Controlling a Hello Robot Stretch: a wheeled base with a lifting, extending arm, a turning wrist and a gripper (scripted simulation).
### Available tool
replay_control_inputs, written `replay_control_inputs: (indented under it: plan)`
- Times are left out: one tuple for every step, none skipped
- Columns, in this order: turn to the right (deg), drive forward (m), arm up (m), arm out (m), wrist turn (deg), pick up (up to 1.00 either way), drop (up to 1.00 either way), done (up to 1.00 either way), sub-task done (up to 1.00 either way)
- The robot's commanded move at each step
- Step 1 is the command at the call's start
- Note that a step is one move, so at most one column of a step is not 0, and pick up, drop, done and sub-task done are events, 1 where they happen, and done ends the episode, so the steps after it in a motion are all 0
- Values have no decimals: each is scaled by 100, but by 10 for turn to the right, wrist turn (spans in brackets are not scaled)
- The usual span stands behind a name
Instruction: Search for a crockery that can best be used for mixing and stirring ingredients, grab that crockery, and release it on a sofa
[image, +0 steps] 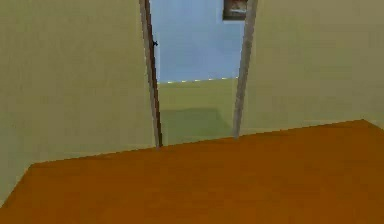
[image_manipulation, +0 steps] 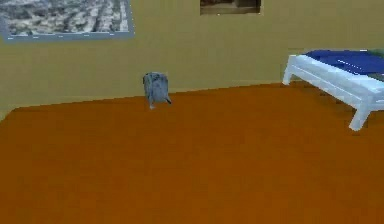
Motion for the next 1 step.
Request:
replay_control_inputs:
  plan:
    - [0, 100, 0, 0, 0, 0, 0, 0, 0]
